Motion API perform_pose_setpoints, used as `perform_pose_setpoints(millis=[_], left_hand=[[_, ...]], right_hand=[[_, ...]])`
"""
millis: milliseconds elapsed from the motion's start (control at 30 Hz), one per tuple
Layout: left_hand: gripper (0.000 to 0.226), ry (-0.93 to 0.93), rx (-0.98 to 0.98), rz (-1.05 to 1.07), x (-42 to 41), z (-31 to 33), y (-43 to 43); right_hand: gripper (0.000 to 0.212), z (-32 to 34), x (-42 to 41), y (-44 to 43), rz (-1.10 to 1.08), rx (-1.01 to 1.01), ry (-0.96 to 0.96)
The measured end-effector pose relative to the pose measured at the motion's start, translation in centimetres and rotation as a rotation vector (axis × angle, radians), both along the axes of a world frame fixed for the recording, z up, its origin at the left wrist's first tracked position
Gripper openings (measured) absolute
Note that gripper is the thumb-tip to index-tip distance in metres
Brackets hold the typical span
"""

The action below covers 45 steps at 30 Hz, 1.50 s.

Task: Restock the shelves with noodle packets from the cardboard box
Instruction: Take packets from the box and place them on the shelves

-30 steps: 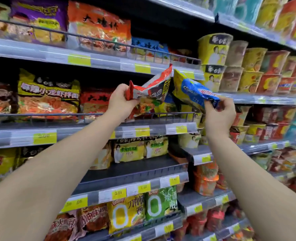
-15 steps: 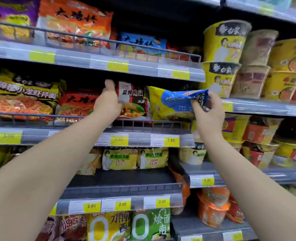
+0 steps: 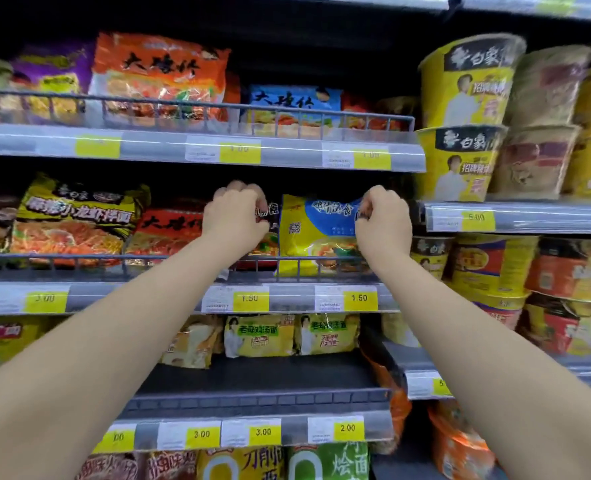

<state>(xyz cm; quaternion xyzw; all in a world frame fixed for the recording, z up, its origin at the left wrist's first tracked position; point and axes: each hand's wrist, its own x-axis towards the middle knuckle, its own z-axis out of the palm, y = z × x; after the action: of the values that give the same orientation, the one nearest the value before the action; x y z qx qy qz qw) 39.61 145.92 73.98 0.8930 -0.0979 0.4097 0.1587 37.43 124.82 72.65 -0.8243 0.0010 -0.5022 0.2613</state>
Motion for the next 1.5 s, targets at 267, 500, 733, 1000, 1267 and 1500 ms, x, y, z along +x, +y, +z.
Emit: perform_pose_setpoints(millis=[267, 500, 733, 1000, 1267, 1500], left_hand=[[0.032, 0.327, 0.240, -0.229, 0.7, -1.0, -3.4], [0.035, 0.222, 0.059, -0.265, 1.3, -1.8, -4.8], [0.015, -0.058, -0.484, -0.360, -7.1, -6.7, -1.5], [0.020, 0.319, -0.950, -0.076, -15.9, -24.7, 8.3], [0.017, 0.589, -1.327, 0.312, -31.7, -40.7, 18.6], [0.022, 0.614, -1.456, 0.567, -46.0, -44.1, 29.5]], right_hand=[[0.011, -2.9, -0.8, 0.6, 0.101, -0.015, -0.151], [0.013, -5.1, -1.9, -0.4, 0.162, 0.034, -0.204], [0.014, -9.9, -4.0, 5.3, 0.509, 0.140, -0.157], [0.018, -23.6, -9.7, 16.0, 0.867, 0.319, 0.291], [0.009, -38.4, -20.5, 25.0, 0.945, 0.526, 0.887], [0.023, -45.3, -30.5, 33.0, 0.900, 0.529, 1.110]])
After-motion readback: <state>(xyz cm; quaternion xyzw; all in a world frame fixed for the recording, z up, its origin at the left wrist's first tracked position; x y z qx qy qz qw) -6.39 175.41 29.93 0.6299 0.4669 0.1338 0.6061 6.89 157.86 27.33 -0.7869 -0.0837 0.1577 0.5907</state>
